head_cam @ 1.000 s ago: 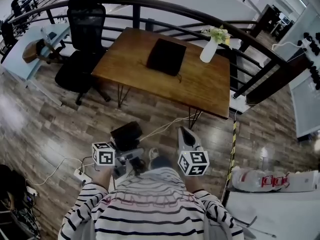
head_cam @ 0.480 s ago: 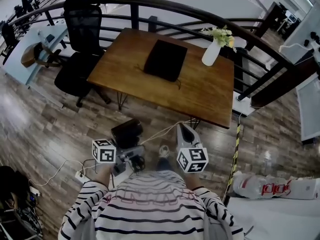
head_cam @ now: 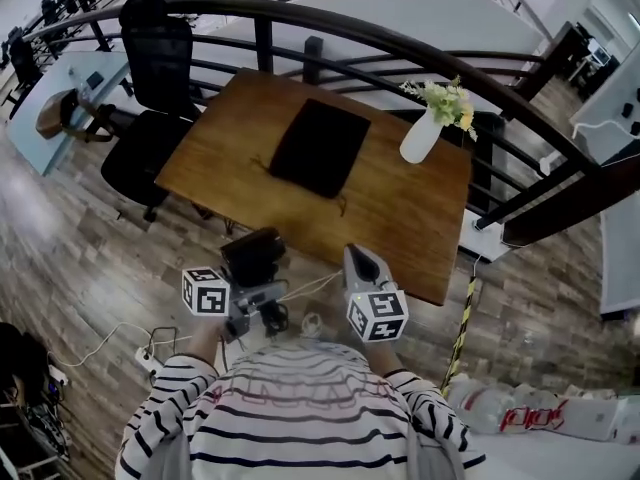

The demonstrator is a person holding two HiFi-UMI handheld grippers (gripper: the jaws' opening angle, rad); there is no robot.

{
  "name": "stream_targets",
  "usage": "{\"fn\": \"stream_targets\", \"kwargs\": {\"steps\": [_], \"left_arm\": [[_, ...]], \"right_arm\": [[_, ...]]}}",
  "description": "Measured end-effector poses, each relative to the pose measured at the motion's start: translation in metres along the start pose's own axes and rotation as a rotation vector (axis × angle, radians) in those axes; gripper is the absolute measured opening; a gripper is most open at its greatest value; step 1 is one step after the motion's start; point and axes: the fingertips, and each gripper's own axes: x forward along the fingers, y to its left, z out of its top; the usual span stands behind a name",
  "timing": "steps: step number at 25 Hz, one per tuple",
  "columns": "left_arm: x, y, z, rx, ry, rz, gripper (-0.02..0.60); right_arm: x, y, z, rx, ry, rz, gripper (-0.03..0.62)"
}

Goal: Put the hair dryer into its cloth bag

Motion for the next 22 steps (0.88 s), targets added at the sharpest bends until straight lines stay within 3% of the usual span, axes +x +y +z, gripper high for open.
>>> {"fn": "stream_targets", "kwargs": {"steps": [10,22], "left_arm": [[0.055,0.040,0.037,-0.043,-0.005,0.017,0.281],[0.070,0.100,0.073,-0.096,0.095,-0.023,0.282]], "right_arm": [[0.058,-0.047,0.003,-0.096,0.079,0.080,0.056],[0.131,-0.064,-0.017,-0.255,0.178,0.068,0.089]]}}
